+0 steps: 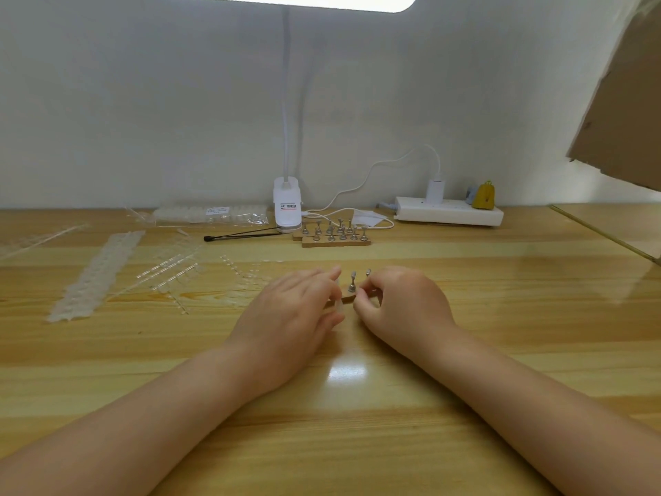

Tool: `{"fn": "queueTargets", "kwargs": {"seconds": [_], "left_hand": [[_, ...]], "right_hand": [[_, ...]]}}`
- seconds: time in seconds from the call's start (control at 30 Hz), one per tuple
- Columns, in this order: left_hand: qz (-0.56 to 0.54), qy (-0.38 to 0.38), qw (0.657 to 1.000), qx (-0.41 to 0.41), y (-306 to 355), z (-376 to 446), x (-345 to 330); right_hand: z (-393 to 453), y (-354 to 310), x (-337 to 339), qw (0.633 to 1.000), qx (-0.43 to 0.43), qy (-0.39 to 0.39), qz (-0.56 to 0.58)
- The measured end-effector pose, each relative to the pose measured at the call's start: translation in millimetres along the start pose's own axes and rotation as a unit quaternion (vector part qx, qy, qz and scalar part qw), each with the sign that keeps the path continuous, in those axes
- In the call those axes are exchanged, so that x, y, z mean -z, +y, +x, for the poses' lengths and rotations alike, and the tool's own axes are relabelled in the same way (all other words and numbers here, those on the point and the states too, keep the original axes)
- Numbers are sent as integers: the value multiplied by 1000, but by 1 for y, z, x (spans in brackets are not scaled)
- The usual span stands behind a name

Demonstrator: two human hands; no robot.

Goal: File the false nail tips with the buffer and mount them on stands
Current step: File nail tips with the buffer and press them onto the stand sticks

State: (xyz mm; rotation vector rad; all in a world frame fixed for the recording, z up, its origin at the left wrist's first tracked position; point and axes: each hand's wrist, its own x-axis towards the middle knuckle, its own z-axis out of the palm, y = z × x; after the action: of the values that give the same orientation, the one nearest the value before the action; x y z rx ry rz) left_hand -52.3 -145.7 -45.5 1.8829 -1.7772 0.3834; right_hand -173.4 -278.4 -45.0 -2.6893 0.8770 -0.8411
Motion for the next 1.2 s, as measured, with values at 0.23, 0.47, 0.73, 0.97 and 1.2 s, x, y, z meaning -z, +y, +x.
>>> {"fn": "queueTargets", "kwargs": {"seconds": [0.23,0.47,0.73,0.97,1.2], "left_hand": [[15,-14,1000,-3,1,0,1],[8,-15,1000,4,1,-1,-1],[-46,102,994,9,5,-2,9],[-68,163,983,48,0,-5,12],[-56,166,984,37,-4,-4,11]], "right_hand": [[7,-1,-5,997,22,-24,-67],[9,2,-4,999,39,-8,-38],[-4,-5,2,979,54,64,188],[-15,-17,6,933,47,9,357],[-18,-20,7,933,87,9,348]]}}
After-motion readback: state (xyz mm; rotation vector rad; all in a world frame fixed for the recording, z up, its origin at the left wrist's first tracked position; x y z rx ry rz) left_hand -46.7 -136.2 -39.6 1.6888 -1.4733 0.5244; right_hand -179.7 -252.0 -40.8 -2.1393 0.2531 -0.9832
